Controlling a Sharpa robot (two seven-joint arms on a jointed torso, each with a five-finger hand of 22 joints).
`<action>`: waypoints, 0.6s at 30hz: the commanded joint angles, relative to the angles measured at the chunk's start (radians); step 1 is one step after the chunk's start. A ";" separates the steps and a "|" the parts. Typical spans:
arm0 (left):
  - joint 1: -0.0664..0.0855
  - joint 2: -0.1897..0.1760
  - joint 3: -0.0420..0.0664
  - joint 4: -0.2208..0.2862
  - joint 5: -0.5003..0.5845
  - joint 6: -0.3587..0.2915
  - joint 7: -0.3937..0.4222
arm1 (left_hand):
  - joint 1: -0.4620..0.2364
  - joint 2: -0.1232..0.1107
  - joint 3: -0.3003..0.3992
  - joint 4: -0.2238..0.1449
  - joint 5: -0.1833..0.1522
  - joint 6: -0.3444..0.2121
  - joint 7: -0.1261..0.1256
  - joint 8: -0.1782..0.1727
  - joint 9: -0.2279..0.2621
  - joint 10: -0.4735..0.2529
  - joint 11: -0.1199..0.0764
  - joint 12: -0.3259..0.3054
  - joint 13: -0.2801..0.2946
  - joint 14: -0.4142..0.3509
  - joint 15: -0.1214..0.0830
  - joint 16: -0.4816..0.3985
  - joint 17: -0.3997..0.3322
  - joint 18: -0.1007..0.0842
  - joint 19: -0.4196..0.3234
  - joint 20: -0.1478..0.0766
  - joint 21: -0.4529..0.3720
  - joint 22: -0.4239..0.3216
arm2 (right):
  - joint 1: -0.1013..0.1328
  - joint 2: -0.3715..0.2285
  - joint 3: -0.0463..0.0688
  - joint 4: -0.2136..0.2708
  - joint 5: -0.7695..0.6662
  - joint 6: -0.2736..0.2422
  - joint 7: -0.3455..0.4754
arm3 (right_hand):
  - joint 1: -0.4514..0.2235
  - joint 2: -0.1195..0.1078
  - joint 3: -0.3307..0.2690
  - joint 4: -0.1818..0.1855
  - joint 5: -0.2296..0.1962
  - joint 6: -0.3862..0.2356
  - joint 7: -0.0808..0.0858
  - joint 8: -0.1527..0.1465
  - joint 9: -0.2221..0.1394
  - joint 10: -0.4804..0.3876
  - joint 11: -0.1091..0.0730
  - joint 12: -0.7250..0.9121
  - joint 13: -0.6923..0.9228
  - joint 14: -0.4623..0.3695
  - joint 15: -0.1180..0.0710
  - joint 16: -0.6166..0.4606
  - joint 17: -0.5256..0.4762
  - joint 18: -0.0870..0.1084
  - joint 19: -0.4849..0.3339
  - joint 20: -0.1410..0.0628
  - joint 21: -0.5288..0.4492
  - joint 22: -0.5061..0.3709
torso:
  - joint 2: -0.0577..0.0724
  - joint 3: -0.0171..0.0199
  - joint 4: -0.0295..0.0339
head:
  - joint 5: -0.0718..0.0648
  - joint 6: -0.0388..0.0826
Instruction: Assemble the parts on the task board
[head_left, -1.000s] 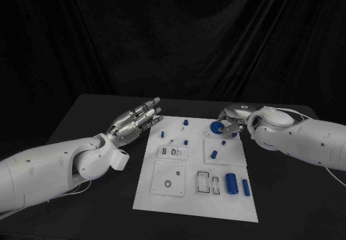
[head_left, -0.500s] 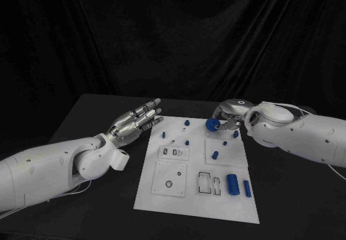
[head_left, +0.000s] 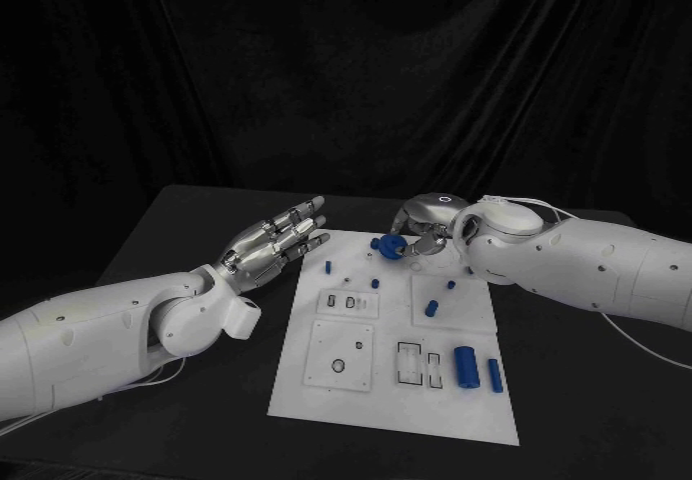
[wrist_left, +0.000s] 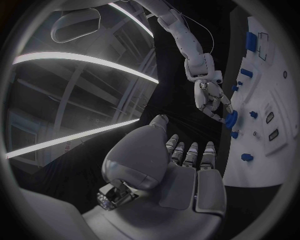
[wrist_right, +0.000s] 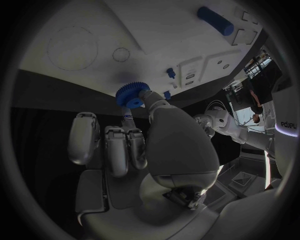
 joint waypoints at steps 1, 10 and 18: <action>-0.001 0.005 0.001 -0.001 0.000 0.016 0.006 | 0.007 -0.002 0.007 -0.001 0.006 -0.001 -0.005 0.004 0.000 0.000 0.007 -0.006 -0.001 0.000 0.010 -0.007 -0.001 0.011 0.003 0.007 -0.006 -0.001 | -0.009 0.017 0.001 -0.019 0.007 0.027 0.014 | -0.005 0.002 0.007 -0.002 -0.003 0.028 -0.037 0.104 0.188 0.104 0.007 0.003 0.263 0.105 0.008 0.003 0.263 -0.016 0.003 0.002 0.002 0.067 | 0.000 0.0018 0.0048 | -0.005 -0.002; -0.001 0.011 0.001 -0.006 0.000 0.020 0.004 | 0.006 -0.002 0.008 -0.001 0.005 -0.001 -0.006 0.004 0.000 0.001 0.009 -0.006 0.000 0.000 0.010 -0.007 -0.001 0.011 0.003 0.007 -0.006 -0.001 | -0.025 0.059 0.001 -0.053 0.007 0.037 0.024 | -0.008 0.002 0.011 -0.002 -0.014 0.023 -0.034 0.097 0.188 0.104 0.010 0.003 0.263 0.105 0.011 0.003 0.263 -0.016 0.003 0.004 0.001 0.067 | 0.001 0.0016 0.0060 | -0.006 0.001; -0.001 0.012 0.001 -0.008 0.000 0.021 0.003 | 0.006 -0.002 0.009 -0.001 0.005 -0.002 -0.006 0.004 0.000 0.002 0.010 -0.005 0.000 0.000 0.010 -0.007 -0.001 0.011 0.003 0.007 -0.006 -0.001 | -0.033 0.074 0.001 -0.054 0.007 0.039 0.027 | -0.012 0.002 0.014 -0.001 -0.026 0.019 -0.031 0.090 0.188 0.104 0.013 0.003 0.263 0.105 0.014 0.003 0.263 -0.014 -0.004 0.007 -0.008 0.062 | -0.001 0.0006 0.0042 | -0.002 -0.001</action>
